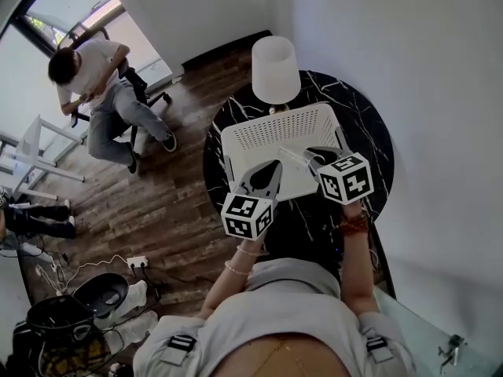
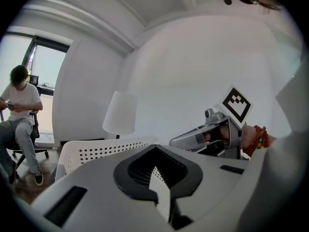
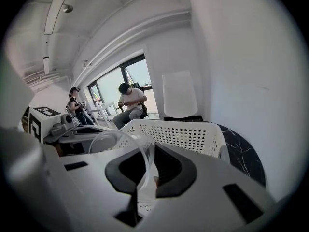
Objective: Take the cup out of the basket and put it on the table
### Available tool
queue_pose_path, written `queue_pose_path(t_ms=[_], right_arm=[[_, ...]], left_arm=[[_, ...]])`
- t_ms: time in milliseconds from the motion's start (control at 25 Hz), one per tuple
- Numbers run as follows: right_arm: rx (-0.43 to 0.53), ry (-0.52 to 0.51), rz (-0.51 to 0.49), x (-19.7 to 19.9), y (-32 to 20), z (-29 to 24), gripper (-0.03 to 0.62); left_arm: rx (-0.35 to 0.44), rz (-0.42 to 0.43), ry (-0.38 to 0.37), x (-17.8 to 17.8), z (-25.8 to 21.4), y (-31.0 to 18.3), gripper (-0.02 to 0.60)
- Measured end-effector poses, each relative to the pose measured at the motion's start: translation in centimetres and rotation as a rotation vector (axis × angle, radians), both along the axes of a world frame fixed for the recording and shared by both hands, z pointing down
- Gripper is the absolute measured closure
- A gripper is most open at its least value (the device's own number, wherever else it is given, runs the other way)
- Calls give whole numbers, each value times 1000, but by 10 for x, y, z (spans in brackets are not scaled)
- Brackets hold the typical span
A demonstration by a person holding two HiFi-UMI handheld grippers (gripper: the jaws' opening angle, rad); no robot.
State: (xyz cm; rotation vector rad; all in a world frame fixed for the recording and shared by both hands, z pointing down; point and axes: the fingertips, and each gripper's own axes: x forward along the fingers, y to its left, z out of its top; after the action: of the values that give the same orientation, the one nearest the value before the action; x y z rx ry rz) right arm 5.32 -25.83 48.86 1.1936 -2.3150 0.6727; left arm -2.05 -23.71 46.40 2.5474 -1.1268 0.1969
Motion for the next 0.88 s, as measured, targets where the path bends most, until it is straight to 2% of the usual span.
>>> queue_pose_path(t_ms=[880], right_arm=[[119, -54, 19, 18, 28, -45, 563]], left_arm=[[18, 2, -6, 14, -4, 22, 575]])
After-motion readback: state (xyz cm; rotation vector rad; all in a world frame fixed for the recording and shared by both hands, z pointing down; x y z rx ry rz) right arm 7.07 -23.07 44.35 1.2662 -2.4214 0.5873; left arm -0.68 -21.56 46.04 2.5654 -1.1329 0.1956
